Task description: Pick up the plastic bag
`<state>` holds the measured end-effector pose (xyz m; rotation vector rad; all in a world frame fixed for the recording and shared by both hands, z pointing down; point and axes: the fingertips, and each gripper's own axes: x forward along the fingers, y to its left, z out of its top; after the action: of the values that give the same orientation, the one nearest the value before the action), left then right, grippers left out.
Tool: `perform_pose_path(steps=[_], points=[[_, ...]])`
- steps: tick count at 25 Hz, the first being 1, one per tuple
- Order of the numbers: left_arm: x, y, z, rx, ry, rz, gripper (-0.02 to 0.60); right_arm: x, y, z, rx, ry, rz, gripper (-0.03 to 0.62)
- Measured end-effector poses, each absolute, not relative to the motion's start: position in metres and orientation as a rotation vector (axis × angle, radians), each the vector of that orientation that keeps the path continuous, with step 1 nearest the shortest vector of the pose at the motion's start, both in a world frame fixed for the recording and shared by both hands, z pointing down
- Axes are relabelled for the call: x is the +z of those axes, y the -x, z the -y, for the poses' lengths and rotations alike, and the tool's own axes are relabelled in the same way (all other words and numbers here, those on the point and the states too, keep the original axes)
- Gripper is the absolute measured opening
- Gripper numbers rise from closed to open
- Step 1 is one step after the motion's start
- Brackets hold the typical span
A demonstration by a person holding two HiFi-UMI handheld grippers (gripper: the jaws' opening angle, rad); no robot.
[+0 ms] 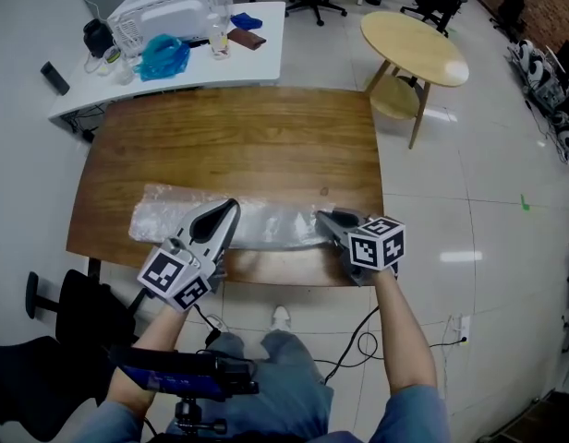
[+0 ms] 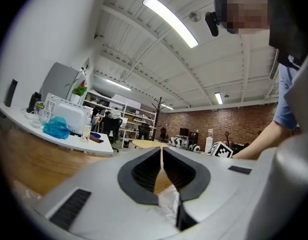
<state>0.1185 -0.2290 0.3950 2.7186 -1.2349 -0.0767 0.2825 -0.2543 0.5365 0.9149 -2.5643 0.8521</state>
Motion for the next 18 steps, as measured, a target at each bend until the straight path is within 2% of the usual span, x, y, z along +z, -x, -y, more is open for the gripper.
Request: perform_pose_path(steps=[11,12,14,18], points=[[0.400,-0.132,0.219,-0.073,-2.727,1.187,0.026,0.561,-0.309,0.248,0.692,-1.083,2.391,0.034],[0.401,-0.132,0.218,-0.067,-2.729,1.184,0.028,0.563,-0.310,0.249,0.688,-1.099,2.377,0.042],[0.402,-0.131,0.217,-0.060,-2.731,1.182,0.028,0.568,-0.312,0.248,0.693,-1.124,2.346,0.156],[0.399,-0.128,0.218,-0.070,-2.727,1.187,0.028,0.570,-0.314,0.245,0.694,-1.141,2.328,0.164]])
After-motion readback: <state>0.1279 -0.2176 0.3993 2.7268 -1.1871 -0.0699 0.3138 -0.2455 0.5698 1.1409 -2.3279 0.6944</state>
